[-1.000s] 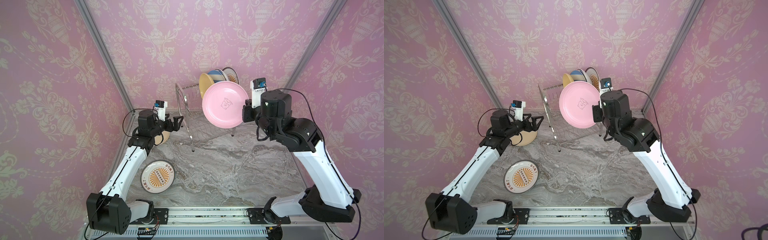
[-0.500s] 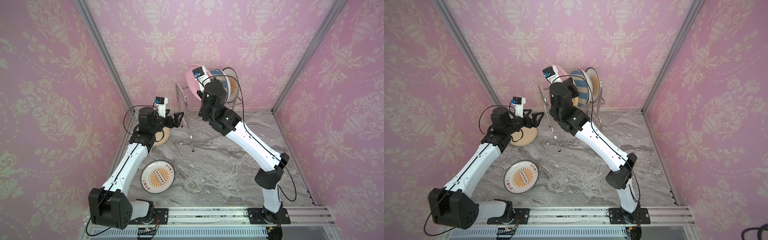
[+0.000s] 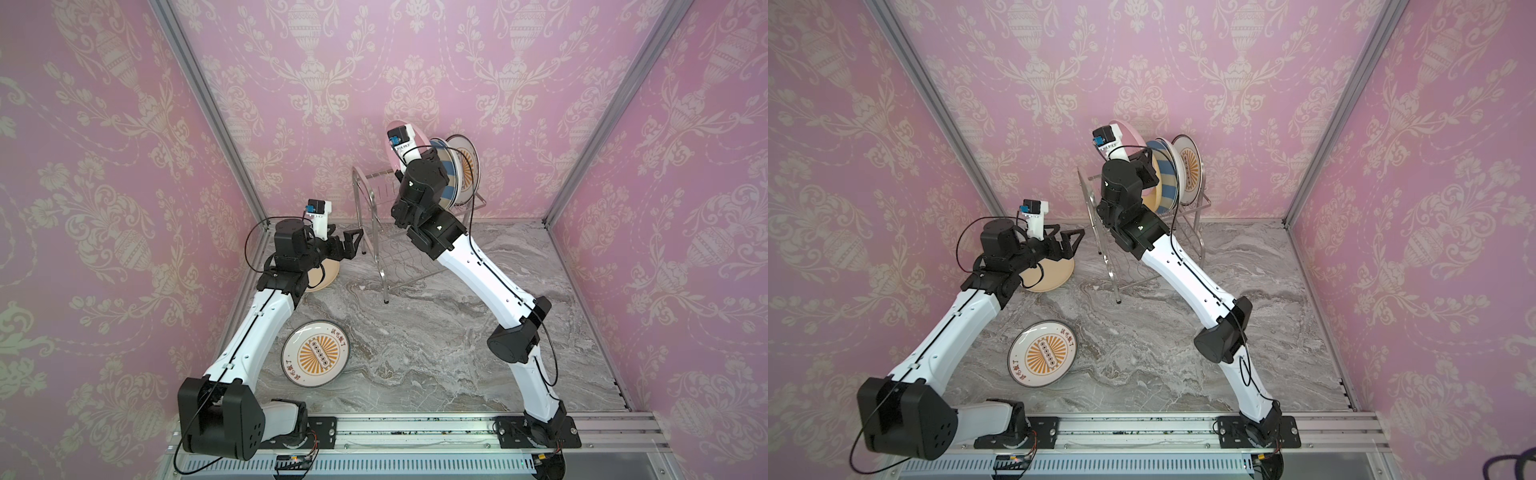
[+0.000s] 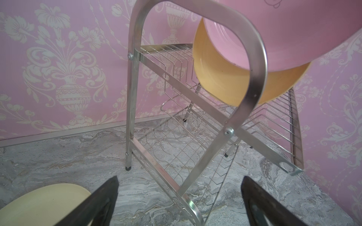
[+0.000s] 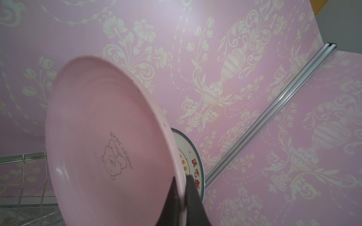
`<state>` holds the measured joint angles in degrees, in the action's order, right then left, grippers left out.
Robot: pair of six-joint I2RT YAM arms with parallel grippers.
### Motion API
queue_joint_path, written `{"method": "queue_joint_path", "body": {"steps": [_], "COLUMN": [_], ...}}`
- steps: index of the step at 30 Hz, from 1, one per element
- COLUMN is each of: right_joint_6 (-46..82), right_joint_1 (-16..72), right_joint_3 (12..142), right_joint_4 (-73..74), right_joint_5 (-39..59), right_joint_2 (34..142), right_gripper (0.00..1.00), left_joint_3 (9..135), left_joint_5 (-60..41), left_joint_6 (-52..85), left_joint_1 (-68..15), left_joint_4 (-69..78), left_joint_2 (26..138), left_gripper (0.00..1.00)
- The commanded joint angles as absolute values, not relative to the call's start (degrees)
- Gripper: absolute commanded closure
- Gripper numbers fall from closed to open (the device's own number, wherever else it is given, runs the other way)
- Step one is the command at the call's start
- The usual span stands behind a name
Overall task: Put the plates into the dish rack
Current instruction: 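Lift the pink plate and carry it up to the rack with the right gripper, then lower the pink plate into the slot beside the yellow plate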
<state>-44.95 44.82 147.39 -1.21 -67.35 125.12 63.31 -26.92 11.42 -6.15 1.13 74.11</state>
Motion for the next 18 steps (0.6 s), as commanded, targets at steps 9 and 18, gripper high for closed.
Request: {"method": "queue_joint_path", "body": {"steps": [9,18], "right_joint_6": [-30.7,-30.9], "right_joint_1": [43.5,43.4], "right_joint_3": [146.2,146.2], "right_joint_4": [-9.7,-8.9], "right_joint_5": [-65.6,-67.2], "right_joint_2": [123.8,125.6], "right_gripper": [1.00,1.00], "left_joint_3": [61.4,61.1], "left_joint_5": [-28.6,-28.6], "left_joint_6": [11.7,11.8], "left_joint_1": [-5.7,-5.6], "left_joint_4": [2.2,2.4], "left_joint_2": [72.9,73.0], "left_gripper": [0.01,0.01]}}
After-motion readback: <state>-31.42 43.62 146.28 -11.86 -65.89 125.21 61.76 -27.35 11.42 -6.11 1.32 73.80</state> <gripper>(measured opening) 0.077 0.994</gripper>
